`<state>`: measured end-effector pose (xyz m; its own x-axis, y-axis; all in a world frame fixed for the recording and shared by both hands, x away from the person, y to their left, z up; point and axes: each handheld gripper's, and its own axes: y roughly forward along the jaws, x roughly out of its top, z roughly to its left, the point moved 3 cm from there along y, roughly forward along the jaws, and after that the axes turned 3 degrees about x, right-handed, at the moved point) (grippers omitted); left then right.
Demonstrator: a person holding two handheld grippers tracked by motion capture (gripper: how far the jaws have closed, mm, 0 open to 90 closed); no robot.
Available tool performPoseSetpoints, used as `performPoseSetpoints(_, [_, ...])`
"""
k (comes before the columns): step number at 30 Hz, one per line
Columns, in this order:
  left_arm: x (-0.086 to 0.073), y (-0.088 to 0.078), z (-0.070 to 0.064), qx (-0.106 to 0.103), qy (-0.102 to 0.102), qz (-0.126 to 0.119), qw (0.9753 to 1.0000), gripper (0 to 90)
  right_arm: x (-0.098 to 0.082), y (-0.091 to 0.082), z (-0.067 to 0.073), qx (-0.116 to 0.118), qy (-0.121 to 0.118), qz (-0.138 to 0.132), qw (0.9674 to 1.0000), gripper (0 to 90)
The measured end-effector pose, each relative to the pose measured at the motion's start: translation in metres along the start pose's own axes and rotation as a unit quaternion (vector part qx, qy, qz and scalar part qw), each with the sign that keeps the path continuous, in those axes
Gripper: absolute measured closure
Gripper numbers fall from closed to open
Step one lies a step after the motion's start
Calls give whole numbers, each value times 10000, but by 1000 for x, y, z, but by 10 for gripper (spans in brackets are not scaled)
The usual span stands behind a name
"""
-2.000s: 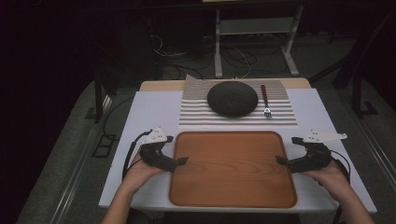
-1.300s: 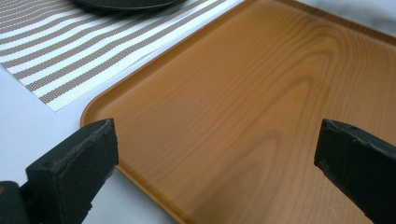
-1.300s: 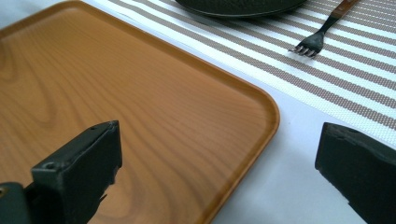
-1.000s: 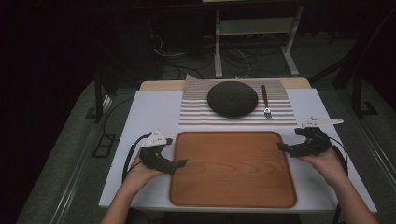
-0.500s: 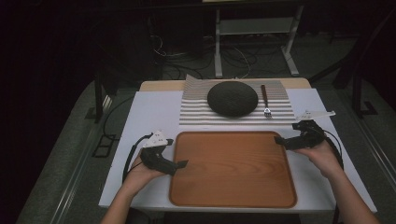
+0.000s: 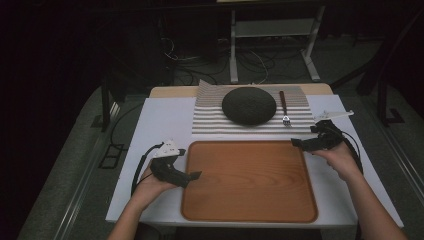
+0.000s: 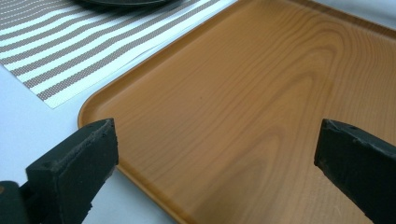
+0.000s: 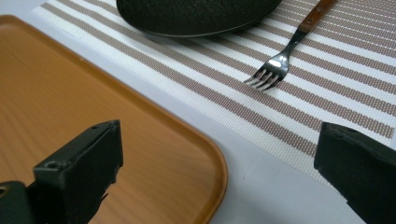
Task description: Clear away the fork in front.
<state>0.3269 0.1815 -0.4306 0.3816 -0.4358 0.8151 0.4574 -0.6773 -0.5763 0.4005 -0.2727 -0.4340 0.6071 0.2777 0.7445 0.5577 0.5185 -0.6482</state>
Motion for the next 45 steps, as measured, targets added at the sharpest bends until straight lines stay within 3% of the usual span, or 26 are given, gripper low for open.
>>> performPoseSetpoints(18, [-1,2,-1,37,93,62,9999,0,21,18,-18,-175,104,41,9998,23])
performPoseSetpoints(27, [-1,6,-3,38,170,101,9998,0,39,32,-26,-274,158,208,9993,41])
performPoseSetpoints(38, [-1,7,-2,93,204,147,9996,0,66,51,-34,-485,219,530,9972,142])
performPoseSetpoints(45, [-1,7,-1,102,201,146,9996,0,81,66,-42,-496,469,711,9951,229])
